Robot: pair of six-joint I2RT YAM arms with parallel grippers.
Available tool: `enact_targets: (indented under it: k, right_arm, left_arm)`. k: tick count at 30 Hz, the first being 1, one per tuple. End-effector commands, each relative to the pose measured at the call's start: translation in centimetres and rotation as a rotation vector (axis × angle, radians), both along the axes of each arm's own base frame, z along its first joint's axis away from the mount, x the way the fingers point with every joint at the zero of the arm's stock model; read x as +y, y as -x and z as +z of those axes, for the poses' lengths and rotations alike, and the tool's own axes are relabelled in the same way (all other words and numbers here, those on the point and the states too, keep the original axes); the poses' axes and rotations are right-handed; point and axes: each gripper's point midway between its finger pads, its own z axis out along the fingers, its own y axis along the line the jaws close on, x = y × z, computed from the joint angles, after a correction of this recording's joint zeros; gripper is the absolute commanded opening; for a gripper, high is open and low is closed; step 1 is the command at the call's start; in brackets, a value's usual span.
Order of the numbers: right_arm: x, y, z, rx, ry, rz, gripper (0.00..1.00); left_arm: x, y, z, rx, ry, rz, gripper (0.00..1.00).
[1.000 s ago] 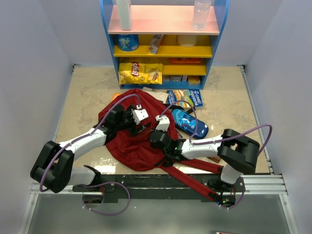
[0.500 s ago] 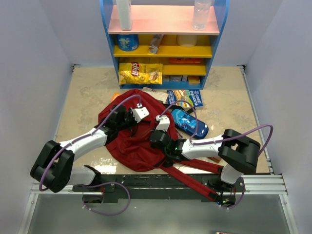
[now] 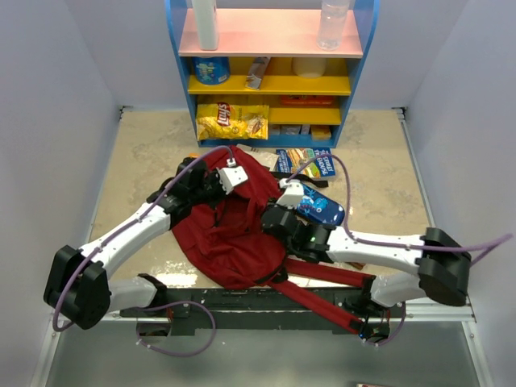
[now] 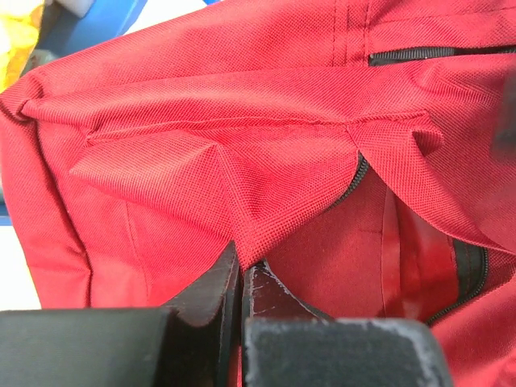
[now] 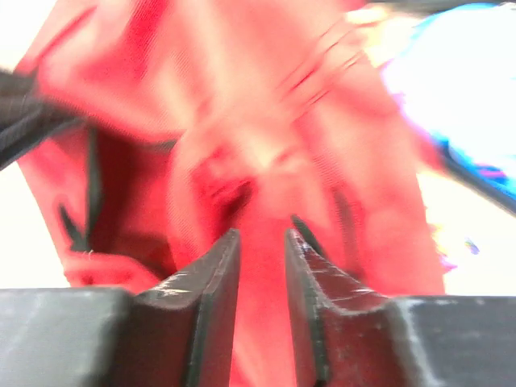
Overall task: Pack the student bag
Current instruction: Unzip the student bag at the center of the board.
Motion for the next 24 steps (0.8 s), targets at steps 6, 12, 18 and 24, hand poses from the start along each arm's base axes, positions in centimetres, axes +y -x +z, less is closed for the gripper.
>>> enact_targets:
  k: [6,12,18,24]
  right_arm:
    - [-16.1,4.6,-1.5,0.238,0.146,-0.602,0.69]
    - [-21.4,9.3,-4.6,0.407,0.149,-0.834,0.80]
    - [-23.2,9.3,-3.4,0.371,0.010,-0.900,0.80]
    - [-25.4,5.8,-2.0,0.337,0.131,-0.904,0.82]
  left_arm:
    - [0.2,1.8,2.3,-0.012,-0.004,-0.067,0.00]
    - [0.8,1.4,2.4,-0.034,-0.032,-0.053,0.00]
    - [0.9,1.5,2.5,-0.035,-0.031,-0.053,0.00]
    - [1.1,1.6,2.4,-0.038,-0.038,-0.053,0.00]
